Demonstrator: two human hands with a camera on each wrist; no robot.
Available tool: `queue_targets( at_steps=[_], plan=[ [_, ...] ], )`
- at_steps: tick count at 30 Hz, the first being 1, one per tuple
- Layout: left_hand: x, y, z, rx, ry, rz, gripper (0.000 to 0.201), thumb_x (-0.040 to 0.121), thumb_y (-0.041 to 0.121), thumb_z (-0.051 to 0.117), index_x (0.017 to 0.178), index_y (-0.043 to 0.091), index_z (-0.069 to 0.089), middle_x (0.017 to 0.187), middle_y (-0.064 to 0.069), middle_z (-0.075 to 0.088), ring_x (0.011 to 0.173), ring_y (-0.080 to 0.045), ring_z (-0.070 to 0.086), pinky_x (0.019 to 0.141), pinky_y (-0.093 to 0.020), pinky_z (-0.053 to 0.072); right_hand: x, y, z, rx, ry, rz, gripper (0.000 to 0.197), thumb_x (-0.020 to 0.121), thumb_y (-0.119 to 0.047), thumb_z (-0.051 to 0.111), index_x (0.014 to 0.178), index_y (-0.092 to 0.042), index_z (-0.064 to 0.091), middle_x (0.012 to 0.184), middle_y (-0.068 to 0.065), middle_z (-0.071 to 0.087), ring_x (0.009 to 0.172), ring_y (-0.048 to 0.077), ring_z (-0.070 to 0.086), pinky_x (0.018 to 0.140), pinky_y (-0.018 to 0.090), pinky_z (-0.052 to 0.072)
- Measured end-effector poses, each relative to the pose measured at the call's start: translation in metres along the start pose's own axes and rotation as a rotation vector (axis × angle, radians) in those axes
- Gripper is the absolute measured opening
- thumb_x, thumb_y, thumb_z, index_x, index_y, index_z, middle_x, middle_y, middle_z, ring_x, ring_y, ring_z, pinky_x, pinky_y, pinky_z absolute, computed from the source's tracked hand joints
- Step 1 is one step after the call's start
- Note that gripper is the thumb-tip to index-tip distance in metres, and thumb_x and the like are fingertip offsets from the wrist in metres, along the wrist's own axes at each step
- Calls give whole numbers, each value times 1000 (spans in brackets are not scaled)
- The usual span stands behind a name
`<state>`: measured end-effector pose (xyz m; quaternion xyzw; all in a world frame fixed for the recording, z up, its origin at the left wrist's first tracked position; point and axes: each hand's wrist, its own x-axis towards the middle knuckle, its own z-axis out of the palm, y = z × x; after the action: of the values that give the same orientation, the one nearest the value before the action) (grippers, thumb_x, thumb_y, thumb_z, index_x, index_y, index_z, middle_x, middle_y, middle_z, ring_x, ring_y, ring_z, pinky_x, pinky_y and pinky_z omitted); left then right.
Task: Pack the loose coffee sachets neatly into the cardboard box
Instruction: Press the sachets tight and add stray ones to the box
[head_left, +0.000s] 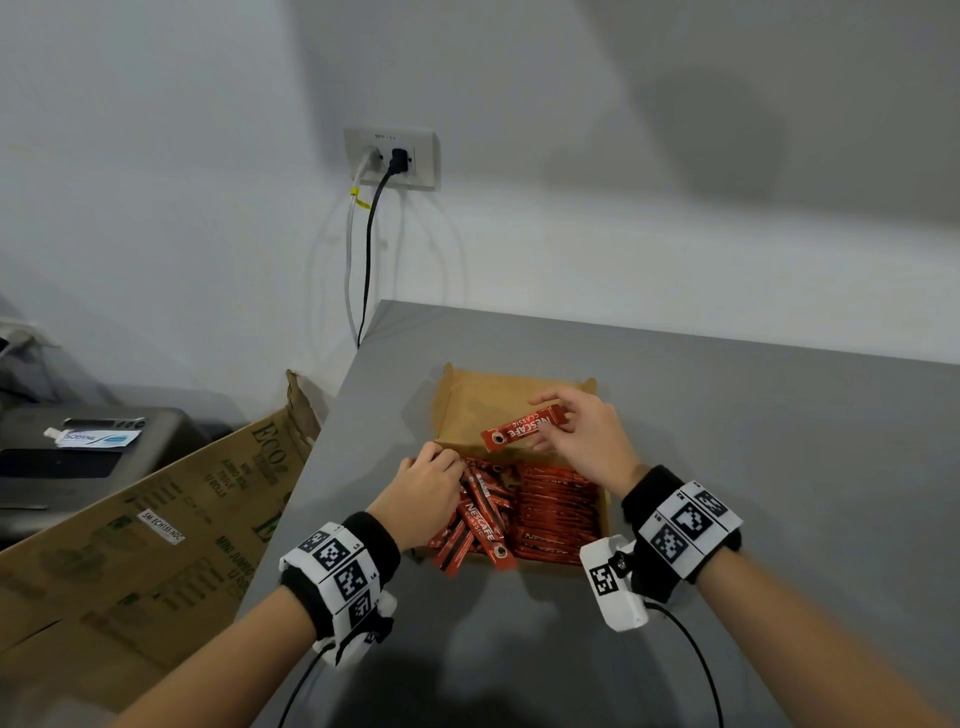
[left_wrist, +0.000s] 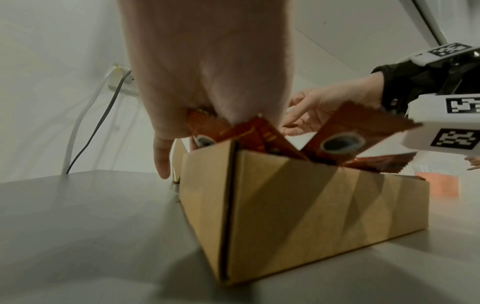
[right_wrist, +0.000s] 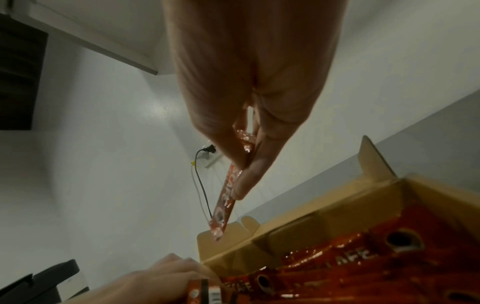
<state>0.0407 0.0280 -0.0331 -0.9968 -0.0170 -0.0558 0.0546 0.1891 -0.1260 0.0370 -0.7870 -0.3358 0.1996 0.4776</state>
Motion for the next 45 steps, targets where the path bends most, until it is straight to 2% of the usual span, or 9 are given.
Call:
queue_targets(
  at_steps=[5, 9, 12, 16, 19, 24, 28, 33, 45],
  plan=[
    [1, 2, 0, -2, 46, 24, 25, 54, 31, 87, 72, 23, 72, 80, 8, 65, 76, -14, 60, 49, -25, 52, 0, 0, 0, -4, 14, 33, 28, 87, 0, 58, 106, -18, 49, 94, 1, 62, 71, 12, 69, 66, 29, 59],
    [1, 1, 3, -3, 86, 10, 20, 56, 30, 85, 69, 23, 71, 81, 7, 65, 85, -12, 41, 48, -25, 52, -1, -2, 1, -129, -24, 16, 28, 89, -5, 57, 107, -22, 44, 86, -9, 55, 69, 13, 67, 63, 29, 58],
    [1, -1, 4, -61, 96, 3, 20, 59, 25, 86, 70, 20, 71, 83, 4, 64, 84, -13, 48, 49, -26, 54, 2, -6, 8, -199, -12, -30, 32, 84, -6, 64, 109, -18, 49, 81, -9, 57, 67, 8, 62, 59, 20, 56],
    [1, -4, 10, -202, 42, 5, 11, 82, 16, 68, 89, 8, 71, 98, -7, 65, 95, -26, 57, 73, -42, 56, 9, -14, 25, -189, -49, -83, 24, 80, -6, 69, 98, -15, 55, 79, -8, 60, 67, 0, 56, 62, 8, 50],
    [0, -6, 8, -135, 13, 42, 15, 82, 20, 61, 83, 11, 72, 90, -3, 66, 90, -24, 58, 71, -39, 56, 14, -16, 40, -221, -86, -97, 13, 80, -2, 68, 90, -7, 62, 88, 4, 65, 70, 1, 54, 63, 3, 46],
    [1, -6, -2, 122, -42, 222, 13, 70, 24, 75, 72, 12, 73, 75, -3, 67, 82, -26, 62, 85, -39, 53, 21, -14, 59, -397, -249, -104, 10, 86, 1, 57, 92, -4, 62, 95, 10, 65, 84, 17, 60, 79, 27, 53],
    [2, -2, -7, -70, 45, 103, 14, 76, 24, 71, 82, 12, 74, 90, -3, 69, 92, -22, 62, 92, -32, 49, 26, -19, 70, -602, -333, -173, 19, 84, 8, 43, 86, -1, 59, 88, 16, 61, 78, 30, 59, 73, 45, 51],
    [-1, 1, -14, -494, 12, -112, 29, 96, 18, 45, 115, 5, 63, 119, -8, 57, 115, -18, 47, 101, -21, 32, 29, -26, 76, -714, -372, -216, 20, 82, 7, 41, 75, 2, 58, 81, 20, 61, 74, 34, 58, 66, 43, 48],
    [-4, 2, -18, -540, -8, -142, 27, 94, 20, 48, 109, 9, 66, 117, -3, 58, 107, -14, 52, 99, -22, 40, 34, -30, 69, -724, -378, -157, 15, 82, 10, 46, 79, 3, 59, 87, 20, 61, 78, 35, 60, 69, 41, 52]
  ],
)
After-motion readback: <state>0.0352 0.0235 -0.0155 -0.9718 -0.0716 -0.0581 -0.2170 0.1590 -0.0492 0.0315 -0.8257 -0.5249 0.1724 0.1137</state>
